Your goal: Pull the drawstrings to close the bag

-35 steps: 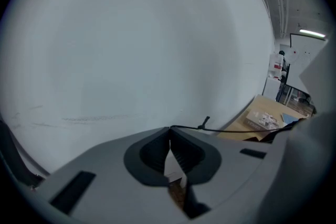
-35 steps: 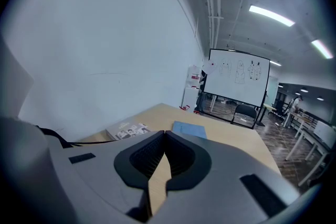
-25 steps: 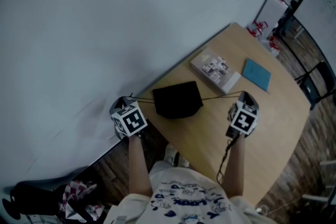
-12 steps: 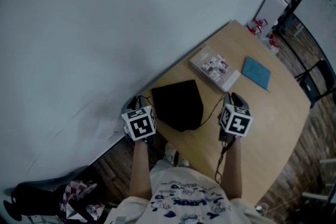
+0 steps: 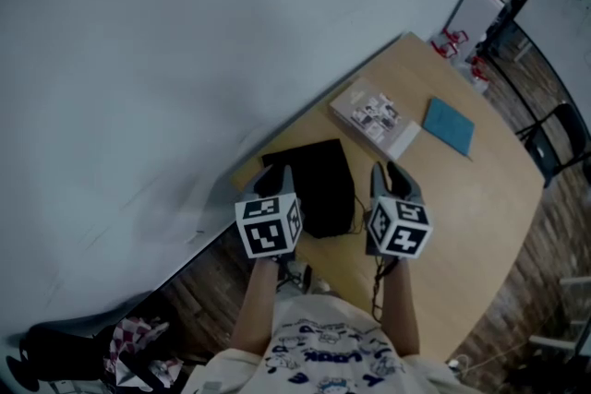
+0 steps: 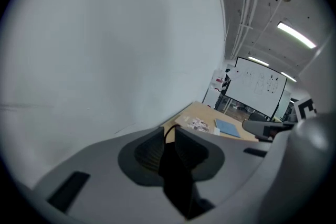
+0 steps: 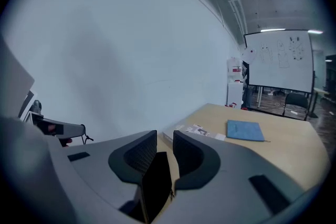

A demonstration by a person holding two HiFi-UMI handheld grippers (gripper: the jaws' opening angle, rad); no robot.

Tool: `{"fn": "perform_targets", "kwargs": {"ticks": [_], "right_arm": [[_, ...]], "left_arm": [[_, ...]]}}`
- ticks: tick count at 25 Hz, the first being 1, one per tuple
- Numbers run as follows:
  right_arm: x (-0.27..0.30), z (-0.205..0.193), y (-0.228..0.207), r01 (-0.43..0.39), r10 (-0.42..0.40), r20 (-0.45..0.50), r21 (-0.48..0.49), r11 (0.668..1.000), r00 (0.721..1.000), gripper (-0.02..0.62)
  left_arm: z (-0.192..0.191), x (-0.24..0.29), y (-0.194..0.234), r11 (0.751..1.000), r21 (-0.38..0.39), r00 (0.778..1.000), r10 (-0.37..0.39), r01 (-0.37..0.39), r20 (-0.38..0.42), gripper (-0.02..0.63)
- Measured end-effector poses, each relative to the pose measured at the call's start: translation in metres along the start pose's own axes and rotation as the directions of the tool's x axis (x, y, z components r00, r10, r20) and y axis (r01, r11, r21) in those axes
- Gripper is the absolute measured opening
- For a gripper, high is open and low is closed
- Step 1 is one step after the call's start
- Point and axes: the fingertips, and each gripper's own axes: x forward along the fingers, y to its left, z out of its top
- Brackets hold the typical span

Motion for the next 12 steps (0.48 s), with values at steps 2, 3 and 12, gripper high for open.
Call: {"fn": "perform_targets", "kwargs": {"ticks": [2,3,12], "right_arm": [[-0.004,0.004,0.006,-0.011,0.011,0.027,0.004,1.0,1.0,0.084],[-0.006,0.006,0.01,-0.018,0.018,0.04,0.002,1.0,0.999,0.08],[-0.015,0.019,0.024,-0.038,0.039,0.109,-0.013,0.999,0.993,0.045]], "left_arm": [[0.005,-0.002,-0.009,1.0,-0.006,0.999,-0.025,0.025,0.023,0.06],[0.007,-0.004,-0.012,0.999,-0.007,0.999,-0.035,0.036,0.032,0.06],[0.019,-0.009,-0.026,0.997,0.051,0.996,-0.057,0.054,0.069,0.06]]}}
